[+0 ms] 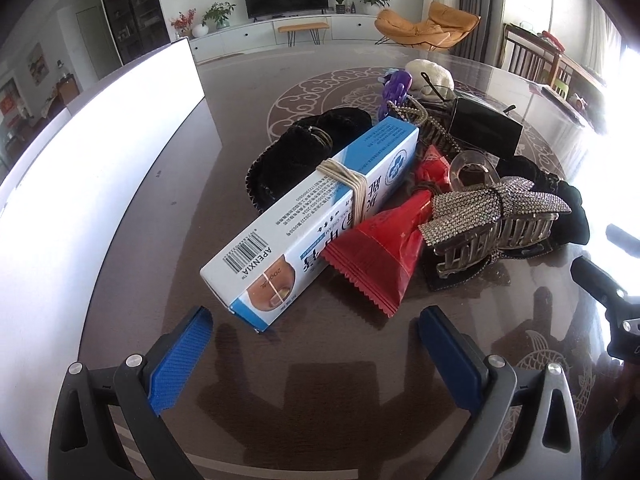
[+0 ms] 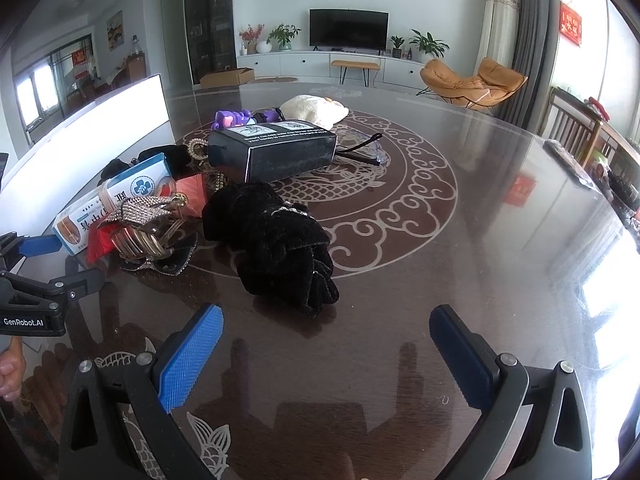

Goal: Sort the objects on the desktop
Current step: 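Move the left gripper down onto the white-and-blue ointment box and close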

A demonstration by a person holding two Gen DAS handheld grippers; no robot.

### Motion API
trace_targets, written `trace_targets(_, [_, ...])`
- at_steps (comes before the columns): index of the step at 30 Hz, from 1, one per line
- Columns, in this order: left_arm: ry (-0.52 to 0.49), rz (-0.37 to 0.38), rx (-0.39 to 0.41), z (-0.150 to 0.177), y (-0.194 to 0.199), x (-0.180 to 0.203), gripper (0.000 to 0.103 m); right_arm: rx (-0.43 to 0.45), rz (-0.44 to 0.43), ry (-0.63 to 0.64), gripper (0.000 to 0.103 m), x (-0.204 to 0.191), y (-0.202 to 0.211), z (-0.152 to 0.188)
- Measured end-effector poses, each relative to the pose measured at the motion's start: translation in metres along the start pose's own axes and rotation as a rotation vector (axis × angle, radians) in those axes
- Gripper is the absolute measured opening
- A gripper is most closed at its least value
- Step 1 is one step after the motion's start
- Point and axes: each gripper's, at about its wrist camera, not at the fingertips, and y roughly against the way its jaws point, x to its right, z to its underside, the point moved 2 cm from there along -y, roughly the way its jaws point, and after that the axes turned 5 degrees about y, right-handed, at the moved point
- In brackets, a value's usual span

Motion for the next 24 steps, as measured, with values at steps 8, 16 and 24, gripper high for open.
trace_targets(8, [0.049,0.027,-0.008,-0.022,-0.016,-0.003,0.103,-0.063,-0.025,-0.013,0.103,0.002,-0.011,0.002])
trace_targets(16, [0.061,0.025,0.017,-0.052,-0.031,0.000,0.103,-0.086,-0.021,-0.005,0.103,0.000,-0.015,0.002])
trace_targets(24, [0.059,0.029,0.024,-0.056,-0.031,-0.001,0.103,-0.088,-0.018,-0.002,0.103,0.000,-0.015,0.002])
